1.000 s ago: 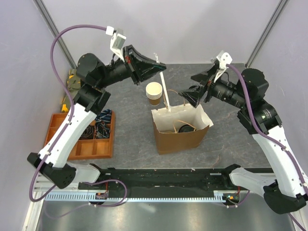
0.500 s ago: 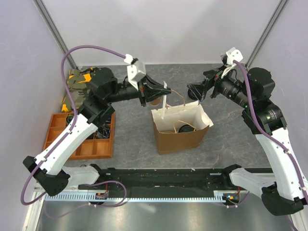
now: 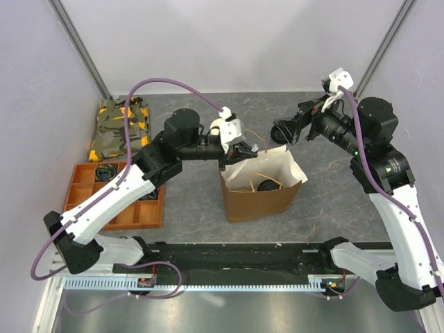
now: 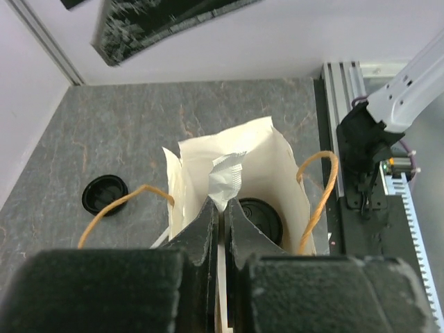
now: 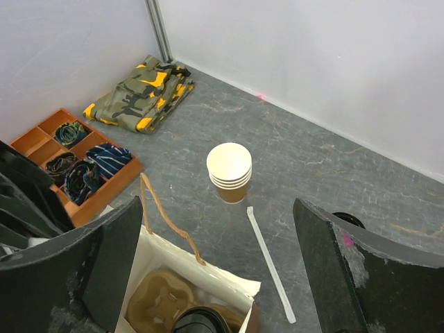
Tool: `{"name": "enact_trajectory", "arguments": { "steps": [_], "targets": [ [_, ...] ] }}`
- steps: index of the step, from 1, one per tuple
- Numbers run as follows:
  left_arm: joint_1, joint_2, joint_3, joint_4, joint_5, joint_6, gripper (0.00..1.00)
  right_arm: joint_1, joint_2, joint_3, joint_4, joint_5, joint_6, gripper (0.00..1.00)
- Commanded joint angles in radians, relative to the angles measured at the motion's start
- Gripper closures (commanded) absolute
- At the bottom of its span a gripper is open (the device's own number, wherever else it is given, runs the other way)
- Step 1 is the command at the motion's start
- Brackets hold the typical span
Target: Pack the takeout coffee
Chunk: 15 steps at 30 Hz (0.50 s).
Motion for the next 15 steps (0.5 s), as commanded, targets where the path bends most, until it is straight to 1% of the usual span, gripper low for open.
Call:
{"name": "enact_trajectory", "arguments": {
  "steps": [1,4,5,8,9,11,12,15],
  "targets": [
    [-0.036,0.045,0.002,-0.070,-0.109,0.111,0.98,-0.006,-0.021,0.003,0.002,0.021,-0.010,0.02],
    [-0.053,0.079,0.017,-0.107,-0.155,0.131,0.97,-0.008,-0.024,0.002,-0.001,0.023,-0.010,0.02],
    [-0.054,0.089,0.025,-0.117,-0.158,0.134,0.95,-0.008,-0.024,0.000,-0.003,0.023,-0.013,0.02],
    [-0.062,0.112,0.048,-0.151,-0.162,0.134,0.76,-0.008,-0.028,-0.004,-0.004,0.026,-0.015,0.02],
    [-0.067,0.120,0.053,-0.160,-0.162,0.137,0.63,-0.009,-0.031,-0.006,-0.006,0.033,-0.015,0.02],
    [-0.071,0.125,0.071,-0.183,-0.162,0.142,0.54,-0.008,-0.035,-0.009,-0.007,0.041,-0.018,0.02],
    [-0.073,0.128,0.077,-0.188,-0.175,0.139,0.45,-0.008,-0.038,-0.009,-0.008,0.049,-0.018,0.02],
    [-0.074,0.135,0.132,-0.217,-0.198,0.122,0.34,-0.008,-0.038,-0.009,-0.011,0.055,-0.019,0.02]
  ]
}}
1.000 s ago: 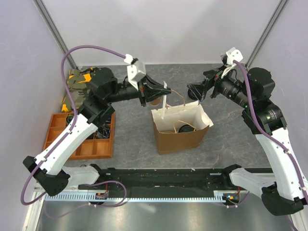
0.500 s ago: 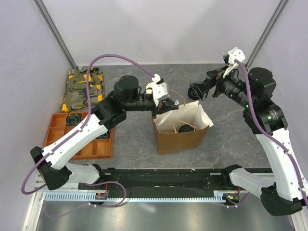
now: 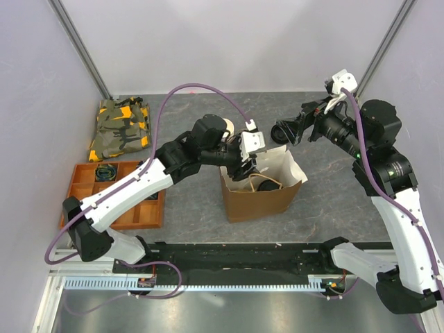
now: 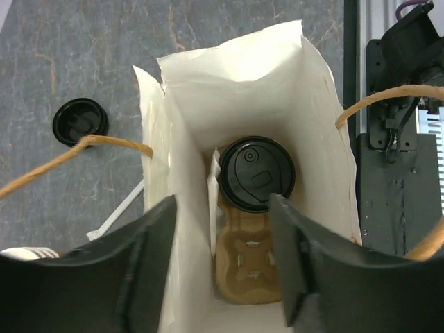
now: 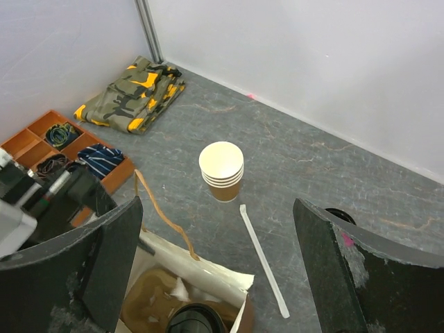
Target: Pack the takeout coffee
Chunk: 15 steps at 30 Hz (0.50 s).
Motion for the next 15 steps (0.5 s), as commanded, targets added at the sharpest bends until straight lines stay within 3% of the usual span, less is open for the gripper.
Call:
{"name": "enact_trajectory", "arguments": {
  "steps": [1,11,13,15],
  "targets": [
    [-0.010,0.004,0.140,-0.043,-0.045,0.005,0.32,-0.003,-0.016,-0.006,0.003,0.034,-0.011,0.02],
    [0.048,-0.034,0.356,-0.118,-0.075,-0.071,0.19,-0.006,0.027,0.017,0.005,0.057,0.014,0.02],
    [0.073,-0.045,0.387,-0.135,-0.075,-0.111,0.01,-0.004,0.046,0.032,0.005,0.064,0.018,0.02],
    [0.125,-0.062,0.398,-0.158,-0.086,-0.142,0.00,-0.004,0.064,0.043,0.005,0.077,0.026,0.02]
  ]
}}
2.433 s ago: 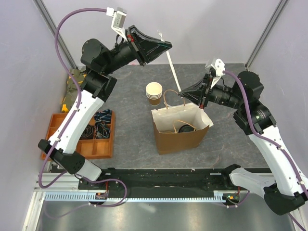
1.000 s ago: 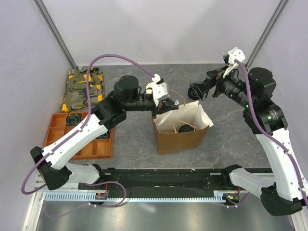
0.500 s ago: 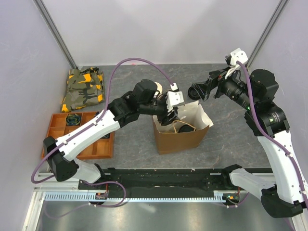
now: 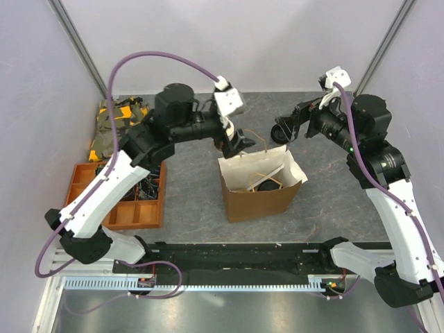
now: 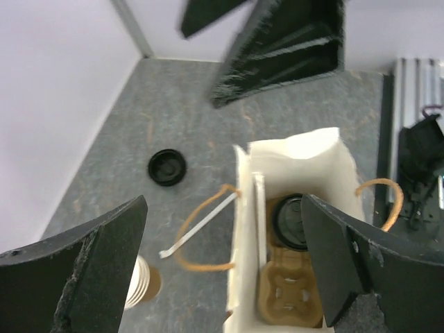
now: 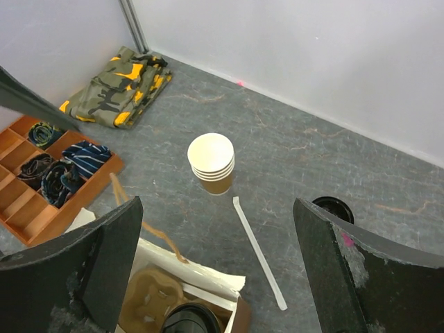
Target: Pack the takeout coffee
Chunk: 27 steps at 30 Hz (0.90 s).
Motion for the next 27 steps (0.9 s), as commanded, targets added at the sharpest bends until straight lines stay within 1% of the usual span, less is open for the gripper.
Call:
{"name": "enact_trajectory", "arguments": {
  "steps": [1,2,4,5,6,7,8,9,10,11,13,14,16,17,19,20,21,23,24,27],
  "targets": [
    [0.096,-0.064,0.061,-0.051,-0.022,-0.139,0.00,-0.003,0.049,0.059,0.012,0.040,0.021,0.02],
    [0.155,-0.070,0.061,-0.054,-0.021,-0.167,0.00,-0.003,0.056,0.067,0.013,0.045,0.023,0.02],
    [0.217,-0.079,0.078,-0.092,-0.019,-0.221,0.00,-0.003,0.084,0.090,0.012,0.057,0.035,0.02],
    [0.264,-0.078,0.089,-0.118,-0.022,-0.219,0.00,-0.004,0.092,0.096,0.010,0.057,0.040,0.02],
    [0.288,-0.070,0.109,-0.187,-0.041,-0.216,0.00,-0.007,0.101,0.106,0.009,0.069,0.046,0.02],
    [0.344,-0.067,0.110,-0.217,-0.044,-0.209,0.00,-0.009,0.113,0.111,-0.002,0.074,0.061,0.02],
    [0.378,-0.064,0.112,-0.244,-0.029,-0.213,0.00,-0.019,0.118,0.114,-0.011,0.079,0.067,0.02],
    [0.419,-0.053,0.115,-0.310,0.000,-0.238,0.00,-0.029,0.131,0.117,-0.037,0.083,0.073,0.02],
    [0.508,-0.049,0.116,-0.338,0.039,-0.255,0.00,-0.038,0.138,0.122,-0.053,0.085,0.089,0.02],
    [0.556,-0.041,0.116,-0.373,0.129,-0.270,0.00,-0.071,0.147,0.122,-0.068,0.077,0.093,0.02],
    [0.659,-0.020,0.110,-0.451,0.204,-0.290,0.00,-0.113,0.167,0.128,-0.119,0.039,0.098,0.02],
    [0.671,-0.013,0.101,-0.470,0.177,-0.288,0.00,-0.151,0.173,0.127,-0.136,0.034,0.092,0.02],
    [0.684,0.005,0.060,-0.522,0.093,-0.281,0.00,-0.180,0.188,0.114,-0.180,0.027,0.055,0.02],
    [0.687,0.013,0.048,-0.540,0.027,-0.278,0.00,-0.203,0.188,0.104,-0.197,0.037,-0.003,0.02],
    [0.696,0.032,0.029,-0.588,-0.021,-0.259,0.00,-0.237,0.188,0.048,-0.222,0.059,-0.035,0.02],
    [0.699,0.037,0.023,-0.615,-0.042,-0.250,0.00,-0.274,0.187,0.029,-0.231,0.053,-0.045,0.02],
    [0.701,0.030,-0.012,-0.617,-0.045,-0.224,0.00,-0.285,0.184,-0.014,-0.248,0.059,-0.118,0.02],
    [0.702,-0.016,-0.063,-0.590,-0.056,-0.198,0.00,-0.323,0.175,-0.067,-0.249,0.080,-0.149,0.02],
    [0.702,-0.032,-0.118,-0.577,-0.056,-0.184,0.00,-0.325,0.167,-0.115,-0.249,0.077,-0.181,0.02],
    [0.702,-0.075,-0.205,-0.553,-0.055,-0.190,0.00,-0.398,0.153,-0.183,-0.251,0.074,-0.207,0.02]
  ]
}}
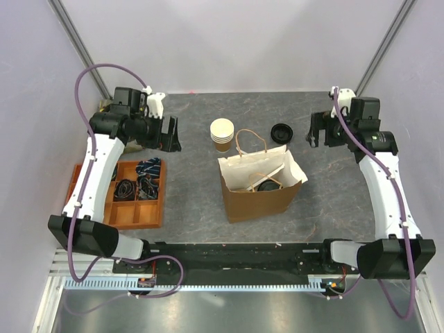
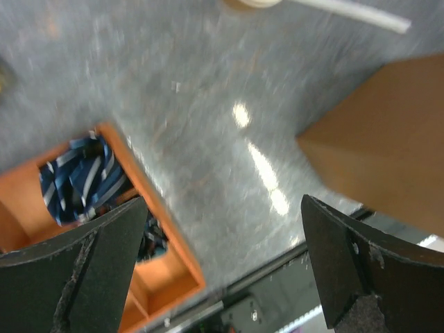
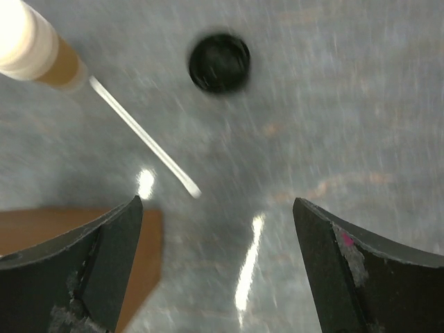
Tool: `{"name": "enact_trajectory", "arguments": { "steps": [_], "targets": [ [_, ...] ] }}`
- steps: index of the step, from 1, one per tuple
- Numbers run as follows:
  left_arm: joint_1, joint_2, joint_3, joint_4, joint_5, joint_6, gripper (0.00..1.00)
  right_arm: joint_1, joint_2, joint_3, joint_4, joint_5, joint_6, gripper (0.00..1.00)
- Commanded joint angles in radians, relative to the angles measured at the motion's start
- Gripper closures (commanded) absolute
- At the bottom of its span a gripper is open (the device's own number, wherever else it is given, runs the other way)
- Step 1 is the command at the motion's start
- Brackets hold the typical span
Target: Pack the takeout coffee
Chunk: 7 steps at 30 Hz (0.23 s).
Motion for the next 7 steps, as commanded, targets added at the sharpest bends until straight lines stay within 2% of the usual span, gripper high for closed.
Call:
{"name": "enact_trajectory", "arguments": {
  "steps": [1,7],
  "targets": [
    [0.005,-0.100,-0.097,0.004,-0.020,0.029,0.00,-0.070,-0.034,-0.080,-0.037,0.010,-0.096,0.02],
    [0.010,-0.162,-0.188,0.049,-0.011,0.008,0.00,-0.092,-0.055,-0.083,-0.051,-0.001,-0.101,0.02]
  ]
}}
